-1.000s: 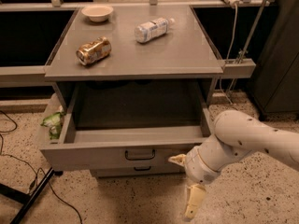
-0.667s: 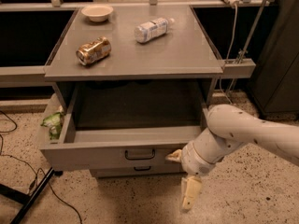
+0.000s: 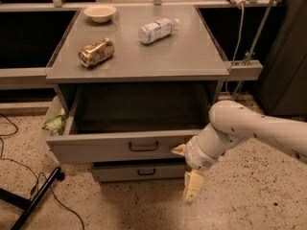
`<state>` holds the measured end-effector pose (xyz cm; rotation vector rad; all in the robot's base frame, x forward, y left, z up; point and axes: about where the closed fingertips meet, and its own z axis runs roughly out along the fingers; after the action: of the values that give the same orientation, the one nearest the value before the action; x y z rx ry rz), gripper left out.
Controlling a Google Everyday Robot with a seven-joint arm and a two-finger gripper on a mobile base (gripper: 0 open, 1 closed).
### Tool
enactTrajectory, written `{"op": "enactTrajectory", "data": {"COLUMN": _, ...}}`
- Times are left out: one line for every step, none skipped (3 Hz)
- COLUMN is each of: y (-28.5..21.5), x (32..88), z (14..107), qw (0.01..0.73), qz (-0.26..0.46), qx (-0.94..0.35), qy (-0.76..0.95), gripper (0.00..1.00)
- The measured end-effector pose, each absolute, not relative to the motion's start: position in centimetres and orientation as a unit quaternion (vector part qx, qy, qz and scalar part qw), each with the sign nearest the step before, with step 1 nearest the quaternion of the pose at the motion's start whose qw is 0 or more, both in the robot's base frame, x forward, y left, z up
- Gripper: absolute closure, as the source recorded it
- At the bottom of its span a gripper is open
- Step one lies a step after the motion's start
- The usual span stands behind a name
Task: Close top drawer
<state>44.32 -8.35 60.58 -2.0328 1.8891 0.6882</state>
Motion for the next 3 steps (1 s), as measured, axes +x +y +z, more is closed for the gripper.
{"op": "enactTrajectory", "data": {"y": -9.2, "x": 45.6, "z": 61.8, "qw": 0.153, "qz": 0.202, "qx": -0.706, "qy": 0.661, "gripper": 0.0}}
{"op": "enactTrajectory", "data": {"y": -9.7, "x": 46.9, "z": 62.8, "qw": 0.163, "qz": 0.175, "qx": -0.707, "qy": 0.665, "gripper": 0.0}}
{"op": "enactTrajectory", "data": {"y": -11.7, "x": 49.9, "z": 61.7, "qw": 0.157, "qz": 0.155, "qx": -0.699, "qy": 0.68, "gripper": 0.0}}
